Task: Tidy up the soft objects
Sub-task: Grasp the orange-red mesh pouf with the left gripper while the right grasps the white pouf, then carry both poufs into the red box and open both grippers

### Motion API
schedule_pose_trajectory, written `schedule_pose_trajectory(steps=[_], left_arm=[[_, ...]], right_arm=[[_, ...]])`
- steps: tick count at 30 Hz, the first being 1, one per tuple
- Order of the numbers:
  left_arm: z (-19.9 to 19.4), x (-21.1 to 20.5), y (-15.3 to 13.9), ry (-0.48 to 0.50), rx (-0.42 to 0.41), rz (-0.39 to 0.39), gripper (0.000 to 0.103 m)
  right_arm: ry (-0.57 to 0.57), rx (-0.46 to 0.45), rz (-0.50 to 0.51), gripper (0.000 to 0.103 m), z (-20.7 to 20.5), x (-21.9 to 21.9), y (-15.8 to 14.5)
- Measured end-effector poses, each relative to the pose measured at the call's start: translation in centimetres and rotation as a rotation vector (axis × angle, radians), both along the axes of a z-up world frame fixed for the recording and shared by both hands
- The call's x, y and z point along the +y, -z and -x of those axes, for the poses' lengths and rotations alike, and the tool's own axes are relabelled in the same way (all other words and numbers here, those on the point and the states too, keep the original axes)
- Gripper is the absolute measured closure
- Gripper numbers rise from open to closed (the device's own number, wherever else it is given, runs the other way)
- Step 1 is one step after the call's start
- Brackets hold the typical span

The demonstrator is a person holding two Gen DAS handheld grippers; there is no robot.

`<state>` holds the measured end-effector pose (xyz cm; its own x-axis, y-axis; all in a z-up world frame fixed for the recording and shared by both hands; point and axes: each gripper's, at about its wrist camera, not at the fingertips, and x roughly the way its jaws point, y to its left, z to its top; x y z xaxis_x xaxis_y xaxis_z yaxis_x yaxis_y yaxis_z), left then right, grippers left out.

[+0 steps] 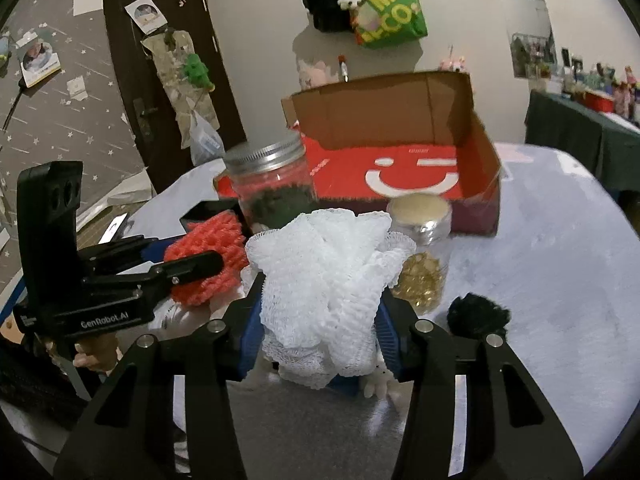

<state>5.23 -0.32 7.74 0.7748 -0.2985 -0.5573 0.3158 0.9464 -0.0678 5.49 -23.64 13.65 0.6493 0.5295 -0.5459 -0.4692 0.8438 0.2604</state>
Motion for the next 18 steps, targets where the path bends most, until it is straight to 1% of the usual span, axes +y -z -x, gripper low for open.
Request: schedule_pose_trajectory(steps=[6,11,15,18], left_arm=[[0.2,1.2,-1.5,-0.035,-0.041,0.004,0.057],[-0.1,2.3,-3.1,-0.054,-0.070,0.004,0.057],[-0.7,2.9,-4.5,-0.051,-0.091,-0.001,0.057],[-1.8,3.2,-5.7,-0.044,-0.098,-0.013,0.057]], right_arm=[[0.015,-0.046,0.014,0.057,0.7,-0.3,-1.5],[0.028,-0.078,0.006,0.057,0.8,-0.9,-3.1],[0.016,-0.093,-0.016,0.057,0.3,-1.5,-4.7],[0.009,-0.110,-0.010,0.057,-0.4,-1.6,-5.9]])
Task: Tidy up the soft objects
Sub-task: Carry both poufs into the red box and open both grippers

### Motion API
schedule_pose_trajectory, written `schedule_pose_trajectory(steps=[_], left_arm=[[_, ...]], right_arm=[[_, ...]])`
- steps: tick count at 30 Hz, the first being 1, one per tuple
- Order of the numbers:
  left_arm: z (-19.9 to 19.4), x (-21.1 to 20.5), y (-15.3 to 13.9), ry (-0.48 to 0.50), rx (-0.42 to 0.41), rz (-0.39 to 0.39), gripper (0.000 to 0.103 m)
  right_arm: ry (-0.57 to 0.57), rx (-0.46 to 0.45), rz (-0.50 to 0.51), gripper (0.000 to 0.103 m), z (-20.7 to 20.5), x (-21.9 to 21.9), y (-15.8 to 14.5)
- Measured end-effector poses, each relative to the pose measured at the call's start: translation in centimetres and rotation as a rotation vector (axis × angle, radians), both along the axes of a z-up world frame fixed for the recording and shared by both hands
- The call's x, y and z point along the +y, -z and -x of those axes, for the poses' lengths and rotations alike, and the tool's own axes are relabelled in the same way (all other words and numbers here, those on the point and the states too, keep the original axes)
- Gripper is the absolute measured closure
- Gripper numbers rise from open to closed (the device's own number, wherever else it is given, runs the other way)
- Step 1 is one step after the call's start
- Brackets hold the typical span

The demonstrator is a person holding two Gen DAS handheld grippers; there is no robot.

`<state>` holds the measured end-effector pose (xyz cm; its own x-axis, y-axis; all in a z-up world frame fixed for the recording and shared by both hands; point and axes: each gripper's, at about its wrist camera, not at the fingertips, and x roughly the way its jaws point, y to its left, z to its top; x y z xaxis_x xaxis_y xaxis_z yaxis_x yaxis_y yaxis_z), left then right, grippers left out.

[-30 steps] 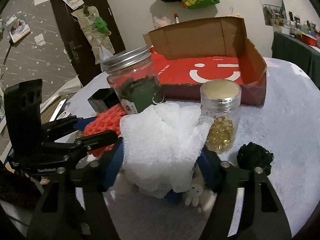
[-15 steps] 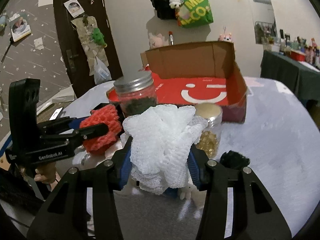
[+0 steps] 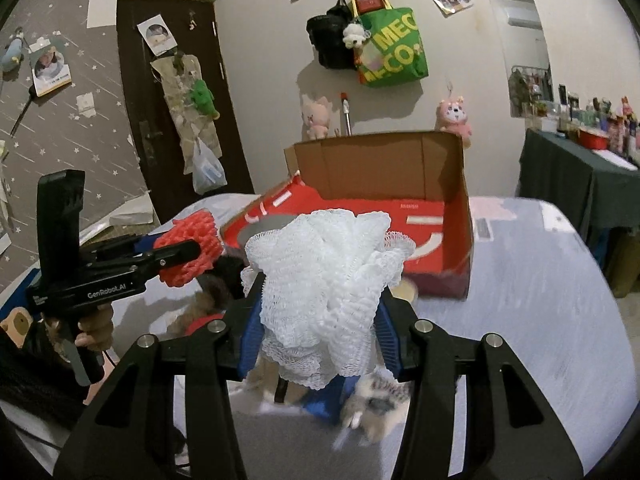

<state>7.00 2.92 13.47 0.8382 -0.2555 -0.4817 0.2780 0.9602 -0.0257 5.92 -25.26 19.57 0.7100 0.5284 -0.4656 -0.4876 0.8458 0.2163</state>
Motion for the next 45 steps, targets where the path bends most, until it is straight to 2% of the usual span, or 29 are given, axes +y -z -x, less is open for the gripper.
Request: schedule_pose_trajectory(steps=[6,11,17,24,31,38,41,45], left_arm=[[-2.7,0.3,-2.6,0.023,-0.010,-0.035,0.057],[-6.1,-0.1,-4.3,0.046,-0.007,-0.097,0.057],[-11.8,-1.1,-5.0,0.063,0.040,-0.170,0.056],[-20.3,-2.4,-2.3,0.068,0.146,-0.248,0.056],[-26.9,-3.7,1.2,0.079,0.248,-0.264,0.056],[-31.0,-4.6,3.8,0.074,0.306,-0.279,0.055],[-32.0,-4.9,4.6,0.070,0.311,-0.289,0.055],[-32.9,-4.8,5.7,0.058,0.330,-0.289,0.054]], right_arm=[[-0.022,-0.035,0.033,0.057,-2.7,0.0,-3.2],[-0.037,-0.047,0.093,0.057,-6.9,0.7,-5.6],[-0.049,0.025,0.161,0.057,-13.9,2.2,-5.9],[-0.030,0.157,0.238,0.057,-23.4,4.7,-2.9],[0.013,0.292,0.298,0.057,-30.9,6.7,1.6],[0.049,0.397,0.336,0.057,-35.0,7.9,5.0],[0.065,0.436,0.316,0.057,-35.9,7.8,6.0],[0.070,0.437,0.342,0.056,-36.5,7.9,7.1]])
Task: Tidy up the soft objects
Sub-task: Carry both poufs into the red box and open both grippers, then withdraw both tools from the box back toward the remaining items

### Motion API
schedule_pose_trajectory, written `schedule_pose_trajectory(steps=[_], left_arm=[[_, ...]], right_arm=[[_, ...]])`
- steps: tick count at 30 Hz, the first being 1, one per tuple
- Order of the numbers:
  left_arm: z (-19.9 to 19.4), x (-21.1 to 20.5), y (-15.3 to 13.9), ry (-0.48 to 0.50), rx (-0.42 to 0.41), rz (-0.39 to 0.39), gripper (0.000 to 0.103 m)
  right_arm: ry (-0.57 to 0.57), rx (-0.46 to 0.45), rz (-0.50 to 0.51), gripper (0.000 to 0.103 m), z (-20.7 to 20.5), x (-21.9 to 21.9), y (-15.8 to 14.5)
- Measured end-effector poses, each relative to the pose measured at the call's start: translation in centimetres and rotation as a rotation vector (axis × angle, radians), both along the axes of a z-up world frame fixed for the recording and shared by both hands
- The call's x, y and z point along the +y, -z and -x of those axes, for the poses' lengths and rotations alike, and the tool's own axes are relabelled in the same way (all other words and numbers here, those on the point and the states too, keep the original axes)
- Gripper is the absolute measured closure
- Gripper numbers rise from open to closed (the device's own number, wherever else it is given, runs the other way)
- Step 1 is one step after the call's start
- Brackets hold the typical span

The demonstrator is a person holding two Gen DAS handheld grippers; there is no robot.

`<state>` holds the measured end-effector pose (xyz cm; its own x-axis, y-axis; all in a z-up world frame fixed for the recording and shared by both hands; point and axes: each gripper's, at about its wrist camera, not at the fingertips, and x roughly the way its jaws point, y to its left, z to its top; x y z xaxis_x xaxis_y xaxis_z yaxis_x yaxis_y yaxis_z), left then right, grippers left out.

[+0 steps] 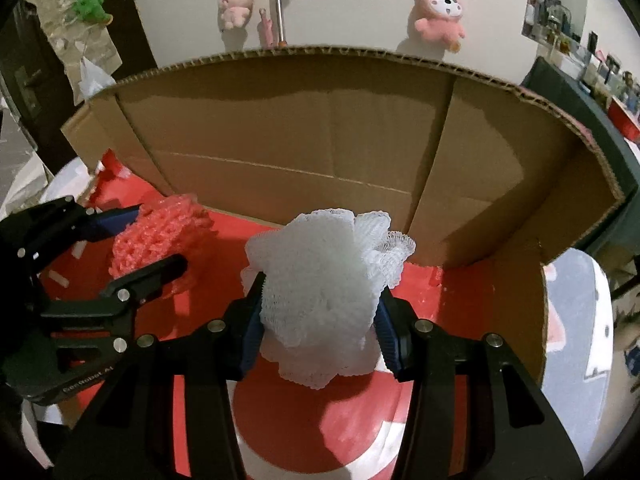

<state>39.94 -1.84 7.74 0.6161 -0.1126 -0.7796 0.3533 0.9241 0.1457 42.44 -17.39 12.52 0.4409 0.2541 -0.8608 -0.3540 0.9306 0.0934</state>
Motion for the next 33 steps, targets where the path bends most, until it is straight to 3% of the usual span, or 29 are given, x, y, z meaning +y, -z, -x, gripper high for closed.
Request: schedule_pose_trajectory(steps=[7,22,33], left_arm=[[-0.4,-0.5,1.0,-0.001,0.002,-0.048,0.051],[-0.1,-0.6,1.0,-0.006,0.007,-0.049,0.047],[1.0,-0.1,-0.6,-0.025,-0.018,-0.002,0.025]], right_arm=[[-0.015,-0.003,0.011,0.054,0.2,0.3,0.3],[-0.009,-0.009,0.023,0.046,0.3,0.7,0.7],[0.002,-0.019,0.026,0.037,0.5,0.2,0.7]])
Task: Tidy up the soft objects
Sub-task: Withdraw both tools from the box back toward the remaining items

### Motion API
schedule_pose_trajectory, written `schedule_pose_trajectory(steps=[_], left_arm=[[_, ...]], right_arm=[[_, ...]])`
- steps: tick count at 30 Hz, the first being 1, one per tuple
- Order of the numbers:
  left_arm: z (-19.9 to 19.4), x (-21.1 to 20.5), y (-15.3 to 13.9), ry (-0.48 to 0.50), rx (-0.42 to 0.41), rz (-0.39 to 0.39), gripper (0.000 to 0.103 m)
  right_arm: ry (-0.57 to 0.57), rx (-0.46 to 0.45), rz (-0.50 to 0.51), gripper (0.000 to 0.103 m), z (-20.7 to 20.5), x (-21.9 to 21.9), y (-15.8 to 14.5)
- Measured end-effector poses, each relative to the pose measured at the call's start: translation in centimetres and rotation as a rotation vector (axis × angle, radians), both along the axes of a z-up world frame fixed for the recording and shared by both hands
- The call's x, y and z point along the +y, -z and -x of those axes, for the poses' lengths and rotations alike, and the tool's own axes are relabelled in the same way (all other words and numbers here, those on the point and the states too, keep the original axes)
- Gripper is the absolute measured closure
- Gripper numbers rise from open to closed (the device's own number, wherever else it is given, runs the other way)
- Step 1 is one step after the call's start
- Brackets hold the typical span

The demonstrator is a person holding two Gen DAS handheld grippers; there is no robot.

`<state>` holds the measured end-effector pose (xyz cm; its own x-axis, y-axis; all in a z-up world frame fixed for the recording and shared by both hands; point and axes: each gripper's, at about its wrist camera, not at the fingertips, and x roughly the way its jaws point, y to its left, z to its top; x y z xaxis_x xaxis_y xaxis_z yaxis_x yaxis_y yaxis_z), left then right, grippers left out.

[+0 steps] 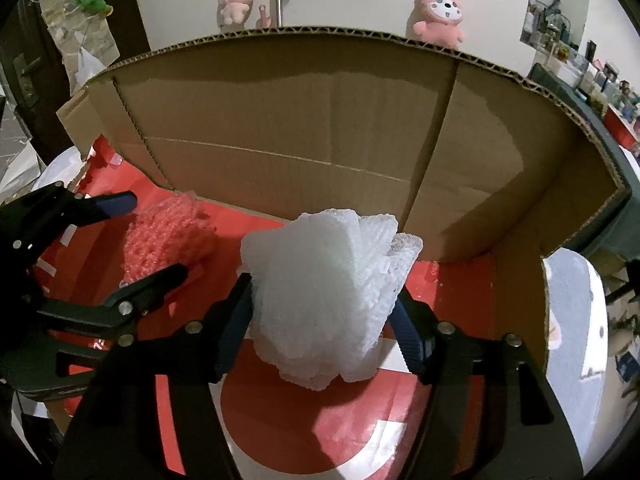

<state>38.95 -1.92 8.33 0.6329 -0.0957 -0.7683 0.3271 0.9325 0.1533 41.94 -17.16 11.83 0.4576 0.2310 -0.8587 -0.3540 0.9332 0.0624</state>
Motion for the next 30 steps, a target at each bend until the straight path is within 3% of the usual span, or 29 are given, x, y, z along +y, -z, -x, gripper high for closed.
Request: schedule_pose_trajectory(steps=[5,8,16,20,24,30], left_arm=[[0.9,0.4,-1.6,-0.009,-0.037,0.035,0.018],[2.0,0.6,-2.7,-0.020,-0.065,0.064,0.012],[6.5,0.8,-6.3,-0.021,-0.153,0.117,0.005],[9.8,1.1,-8.6,-0.025,-0.208,0.157,0.001],[12.7,1.5,-10.7,-0.045,-0.261,0.198,0.000],[17.9,2.2,-13.2,-0.063,-0.352,0.238,0.000]], right_arm=[[0.005,-0.025,0.009,0.033,0.5,-0.1,-0.9],[0.008,-0.040,0.012,0.024,0.8,-0.3,-1.6],[0.034,-0.094,-0.007,0.024,3.0,-1.2,-5.1],[0.037,-0.156,-0.013,0.024,5.9,-1.9,-8.0],[0.025,-0.235,-0.018,0.016,9.7,-2.6,-11.2],[-0.001,-0.351,-0.043,0.015,15.8,-2.9,-15.1]])
